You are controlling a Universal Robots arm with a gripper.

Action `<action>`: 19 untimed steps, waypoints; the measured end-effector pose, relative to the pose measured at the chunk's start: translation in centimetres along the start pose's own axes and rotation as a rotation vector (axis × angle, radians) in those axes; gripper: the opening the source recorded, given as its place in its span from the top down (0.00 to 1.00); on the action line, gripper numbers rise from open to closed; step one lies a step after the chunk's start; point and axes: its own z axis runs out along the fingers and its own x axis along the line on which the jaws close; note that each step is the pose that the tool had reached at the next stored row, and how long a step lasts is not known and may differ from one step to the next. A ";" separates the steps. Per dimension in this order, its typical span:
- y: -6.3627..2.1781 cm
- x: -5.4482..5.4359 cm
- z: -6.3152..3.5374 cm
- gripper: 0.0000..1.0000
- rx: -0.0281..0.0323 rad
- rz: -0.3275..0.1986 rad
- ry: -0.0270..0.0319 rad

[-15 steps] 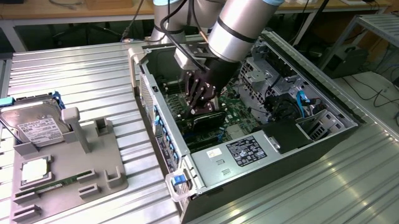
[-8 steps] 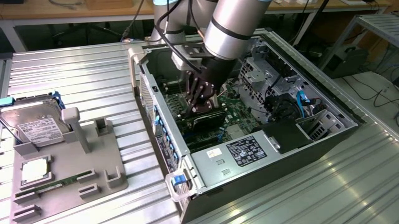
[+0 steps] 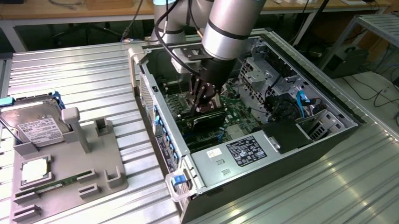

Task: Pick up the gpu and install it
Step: 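Press down on the gpu until it lock into place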

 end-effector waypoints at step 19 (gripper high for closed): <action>3.43 -0.2 0.55 0.89 0.0440 0.004 0.0315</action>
